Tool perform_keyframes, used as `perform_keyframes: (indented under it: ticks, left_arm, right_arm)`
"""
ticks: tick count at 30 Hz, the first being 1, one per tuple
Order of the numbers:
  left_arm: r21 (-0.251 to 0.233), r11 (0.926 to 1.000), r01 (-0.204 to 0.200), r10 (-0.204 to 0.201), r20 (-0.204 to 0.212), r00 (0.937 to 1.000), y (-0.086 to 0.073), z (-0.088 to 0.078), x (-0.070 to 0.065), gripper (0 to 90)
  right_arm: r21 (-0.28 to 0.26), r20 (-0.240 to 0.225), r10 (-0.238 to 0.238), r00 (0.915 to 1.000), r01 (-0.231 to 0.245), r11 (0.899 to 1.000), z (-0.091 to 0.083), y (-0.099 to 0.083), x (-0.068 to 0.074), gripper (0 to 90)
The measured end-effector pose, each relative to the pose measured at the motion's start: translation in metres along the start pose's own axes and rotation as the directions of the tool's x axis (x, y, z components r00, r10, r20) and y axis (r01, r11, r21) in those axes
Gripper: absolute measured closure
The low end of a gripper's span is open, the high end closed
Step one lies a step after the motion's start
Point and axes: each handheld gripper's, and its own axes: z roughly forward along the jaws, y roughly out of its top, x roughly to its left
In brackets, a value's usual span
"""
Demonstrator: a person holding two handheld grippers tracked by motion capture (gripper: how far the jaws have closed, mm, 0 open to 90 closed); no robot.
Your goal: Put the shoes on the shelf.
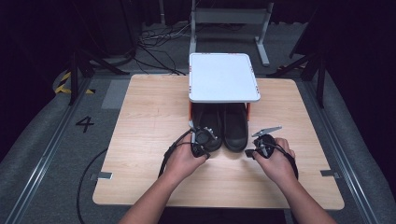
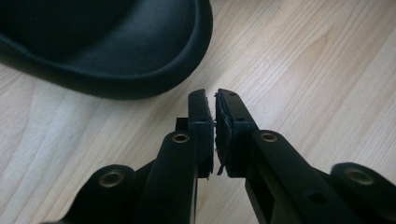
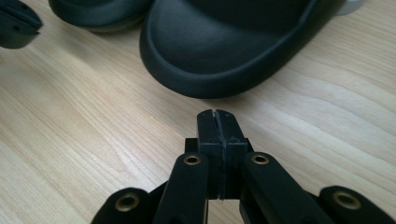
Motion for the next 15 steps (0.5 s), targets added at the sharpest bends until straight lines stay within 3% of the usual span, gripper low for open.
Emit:
perform_keyframes:
  ticks: [8, 15]
  left_arm:
    - [0.075, 0.9972, 0.003, -0.004, 0.021, 0.9998, 0.007, 0.014, -0.004, 84.4]
    - [0.057, 0.9981, 0.023, -0.023, -0.009, 0.9997, 0.010, 0.016, 0.001, 83.0]
  right_arm:
    - [0.019, -0.020, -0.001, 0.9998, 0.001, 1.000, 0.012, 0.006, 0.002, 90.0]
    - [0.025, -0.033, -0.006, 0.9994, 0.007, 1.000, 0.014, 0.008, 0.007, 90.0]
